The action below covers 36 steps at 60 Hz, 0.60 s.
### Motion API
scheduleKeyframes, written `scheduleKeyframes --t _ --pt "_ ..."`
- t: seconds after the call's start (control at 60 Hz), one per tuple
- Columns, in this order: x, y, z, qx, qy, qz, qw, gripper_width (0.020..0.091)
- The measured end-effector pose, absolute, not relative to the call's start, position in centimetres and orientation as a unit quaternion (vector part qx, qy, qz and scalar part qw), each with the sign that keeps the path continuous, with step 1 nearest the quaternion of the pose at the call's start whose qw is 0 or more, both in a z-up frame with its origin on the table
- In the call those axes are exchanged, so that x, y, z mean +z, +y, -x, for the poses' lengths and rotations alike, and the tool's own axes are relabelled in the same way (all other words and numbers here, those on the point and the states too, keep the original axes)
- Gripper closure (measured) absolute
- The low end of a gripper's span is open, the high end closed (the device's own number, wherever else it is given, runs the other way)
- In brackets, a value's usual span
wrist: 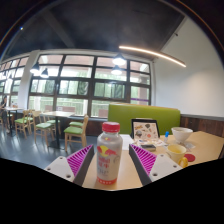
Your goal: Pour water
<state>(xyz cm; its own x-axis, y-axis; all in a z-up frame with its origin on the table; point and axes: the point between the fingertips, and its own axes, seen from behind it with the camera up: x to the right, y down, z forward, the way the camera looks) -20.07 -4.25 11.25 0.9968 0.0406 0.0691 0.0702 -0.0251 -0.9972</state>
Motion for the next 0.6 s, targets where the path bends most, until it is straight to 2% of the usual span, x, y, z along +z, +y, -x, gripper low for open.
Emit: scheduleKeyframes --t 0.183,0.233,0.35,0.433,0.467,0.483,0.55,0.567,0.6 --pt "10.7 1.9 20.0 -0.015 -0.013 0.725 0.689 0.0321" --pt "9.8 3.1 19.8 -0.024 -0.016 0.729 0.684 0.0572" --pt "10.4 2.8 18.7 -0.039 0.016 0.711 0.702 0.0601" --pt "10.0 3.2 18.7 -0.021 0.010 0.714 0.700 0.0676" --pt "10.1 3.2 18.7 -0.019 0.009 0.715 0.699 0.0667" --pt "10.1 3.3 18.7 -0.018 0.007 0.715 0.699 0.0707" --pt "10.1 3.6 18.3 -0.014 0.004 0.716 0.698 0.0704" --pt "10.1 3.6 18.4 -0.013 0.001 0.716 0.698 0.0732" --pt "10.1 3.6 18.3 -0.006 0.004 0.718 0.696 0.0732"
